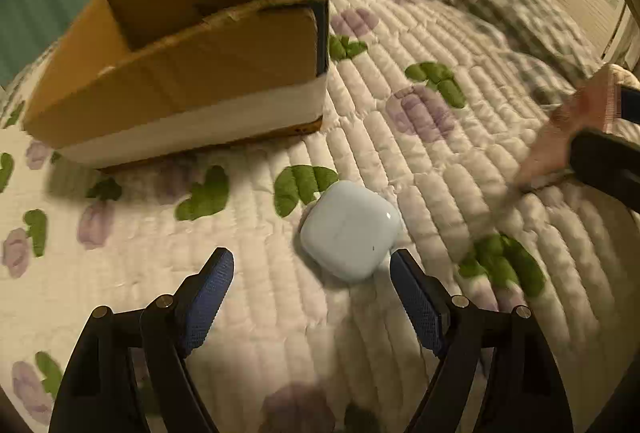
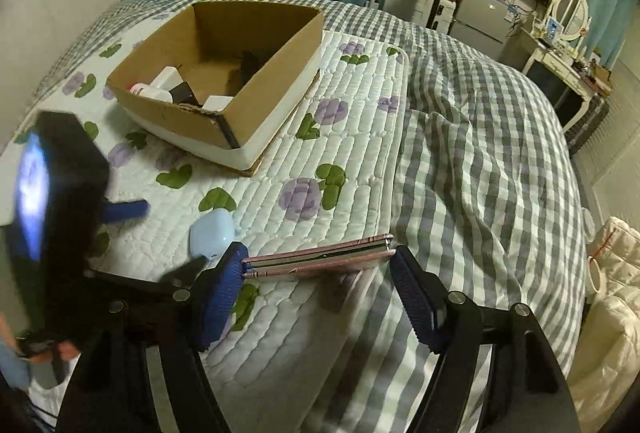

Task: Organize rigid objects
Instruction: 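Grasp the light blue earbud case with the left tool while the right tool holds the card, then lower the earbud case and pink card into the box and release both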

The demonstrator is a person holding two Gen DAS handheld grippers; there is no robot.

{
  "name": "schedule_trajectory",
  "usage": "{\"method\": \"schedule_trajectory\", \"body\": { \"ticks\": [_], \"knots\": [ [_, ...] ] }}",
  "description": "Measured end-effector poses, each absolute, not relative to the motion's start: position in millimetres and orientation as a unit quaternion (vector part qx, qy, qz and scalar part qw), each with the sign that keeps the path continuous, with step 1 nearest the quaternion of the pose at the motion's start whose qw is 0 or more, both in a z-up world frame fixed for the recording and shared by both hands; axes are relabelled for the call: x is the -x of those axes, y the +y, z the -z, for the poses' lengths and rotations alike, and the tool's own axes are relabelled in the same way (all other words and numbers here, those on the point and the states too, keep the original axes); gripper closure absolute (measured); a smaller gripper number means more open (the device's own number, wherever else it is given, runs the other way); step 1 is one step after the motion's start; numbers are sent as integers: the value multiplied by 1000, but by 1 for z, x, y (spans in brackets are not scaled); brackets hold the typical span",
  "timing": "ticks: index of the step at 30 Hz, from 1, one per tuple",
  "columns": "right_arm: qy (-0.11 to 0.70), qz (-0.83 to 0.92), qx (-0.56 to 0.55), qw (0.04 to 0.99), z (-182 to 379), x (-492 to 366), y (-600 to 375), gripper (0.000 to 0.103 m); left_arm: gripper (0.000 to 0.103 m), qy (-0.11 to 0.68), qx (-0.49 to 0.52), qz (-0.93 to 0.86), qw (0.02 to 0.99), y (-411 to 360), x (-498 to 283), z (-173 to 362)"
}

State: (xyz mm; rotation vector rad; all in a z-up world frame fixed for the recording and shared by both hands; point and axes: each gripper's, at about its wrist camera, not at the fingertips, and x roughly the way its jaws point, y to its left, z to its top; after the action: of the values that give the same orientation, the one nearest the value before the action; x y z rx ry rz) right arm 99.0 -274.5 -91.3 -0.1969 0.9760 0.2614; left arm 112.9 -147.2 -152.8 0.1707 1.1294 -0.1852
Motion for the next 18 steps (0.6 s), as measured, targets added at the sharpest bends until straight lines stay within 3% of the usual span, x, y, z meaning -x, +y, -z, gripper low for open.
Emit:
{"method": "schedule_trajectory", "body": {
  "ticks": [6,8,9,10,18],
  "knots": [
    [469,-134,82,869,101,-105,-279,30,20,541,-50,106,833,-149,-130,167],
    [465,-134,82,871,100,-104,-278,30,25,537,-46,117,834,-148,-130,169],
    [462,-134,84,873,99,-102,-277,30,39,535,-41,126,834,-147,-129,168],
    [459,-134,85,874,98,-101,-277,30,45,537,-31,141,831,-146,-128,169],
    [442,-118,98,884,79,-88,-270,31,46,504,-29,143,851,-137,-112,142]
  ]
}}
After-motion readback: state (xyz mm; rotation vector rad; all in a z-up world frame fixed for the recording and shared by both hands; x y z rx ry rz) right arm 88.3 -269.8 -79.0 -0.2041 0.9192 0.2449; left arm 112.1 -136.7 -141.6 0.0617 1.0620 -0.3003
